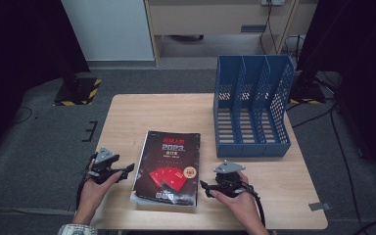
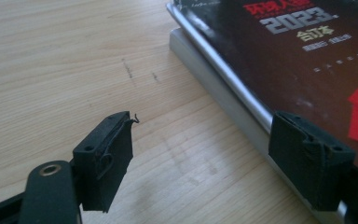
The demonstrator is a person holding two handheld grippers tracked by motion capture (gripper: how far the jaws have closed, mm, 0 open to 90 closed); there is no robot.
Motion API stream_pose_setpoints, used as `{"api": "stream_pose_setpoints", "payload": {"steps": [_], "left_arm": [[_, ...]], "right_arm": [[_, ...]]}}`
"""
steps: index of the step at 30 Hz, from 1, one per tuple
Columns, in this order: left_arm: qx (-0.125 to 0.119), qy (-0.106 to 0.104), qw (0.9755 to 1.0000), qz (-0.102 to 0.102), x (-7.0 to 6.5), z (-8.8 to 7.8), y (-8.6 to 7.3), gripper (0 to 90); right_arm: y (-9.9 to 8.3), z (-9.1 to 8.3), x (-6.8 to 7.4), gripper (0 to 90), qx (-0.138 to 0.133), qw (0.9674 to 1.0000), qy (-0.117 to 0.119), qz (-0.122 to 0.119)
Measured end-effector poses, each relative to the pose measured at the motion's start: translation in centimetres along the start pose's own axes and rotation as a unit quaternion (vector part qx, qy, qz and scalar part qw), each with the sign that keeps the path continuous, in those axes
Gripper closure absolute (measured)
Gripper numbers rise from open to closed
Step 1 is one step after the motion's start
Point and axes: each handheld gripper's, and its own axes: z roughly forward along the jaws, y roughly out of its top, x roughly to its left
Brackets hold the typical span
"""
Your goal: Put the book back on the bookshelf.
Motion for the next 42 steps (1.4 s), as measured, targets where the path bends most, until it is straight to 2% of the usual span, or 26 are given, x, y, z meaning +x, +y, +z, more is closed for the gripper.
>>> {"api": "stream_pose_setpoints", "payload": {"steps": [7,14,24,26,29,31,34,36,42], "left_arm": [[-0.011,-0.006,0.9999,0.007,-0.8,0.0,0.4,24.2],[-0.02,-0.009,0.9997,0.011,-1.4,-0.1,0.8,29.2],[-0.018,-0.017,0.9995,0.018,-2.1,0.2,1.1,37.3],[-0.017,-0.015,0.9995,0.021,-2.3,0.2,1.2,38.3],[-0.017,-0.017,0.9995,0.019,-2.3,0.3,1.2,41.0],[-0.019,-0.023,0.9995,0.012,-2.4,0.3,1.2,42.6],[-0.016,-0.023,0.9995,0.011,-2.6,0.5,1.2,45.0],[-0.014,-0.022,0.9996,0.013,-2.6,0.6,1.3,46.2],[-0.003,-0.025,0.9996,0.016,-2.9,1.1,1.1,48.6]], "right_arm": [[0.9,0.0,1.0,21.7,-0.006,0.9999,0.011,-0.012],[2.2,0.8,1.5,21.7,-0.003,0.9996,0.022,-0.017],[6.6,3.4,2.4,25.8,0.007,0.9985,0.028,-0.047],[7.1,3.8,2.3,25.6,0.004,0.9986,0.031,-0.044],[7.0,4.3,2.0,25.5,-0.015,0.9989,0.033,-0.029],[6.5,4.7,1.9,24.9,0.001,0.9986,0.035,-0.039],[5.8,4.9,1.9,23.9,0.004,0.9989,0.038,-0.026],[5.7,4.8,1.9,22.7,0.003,0.999,0.035,-0.029],[5.5,4.9,2.0,16.0,0.01,0.9986,0.045,-0.024]]}}
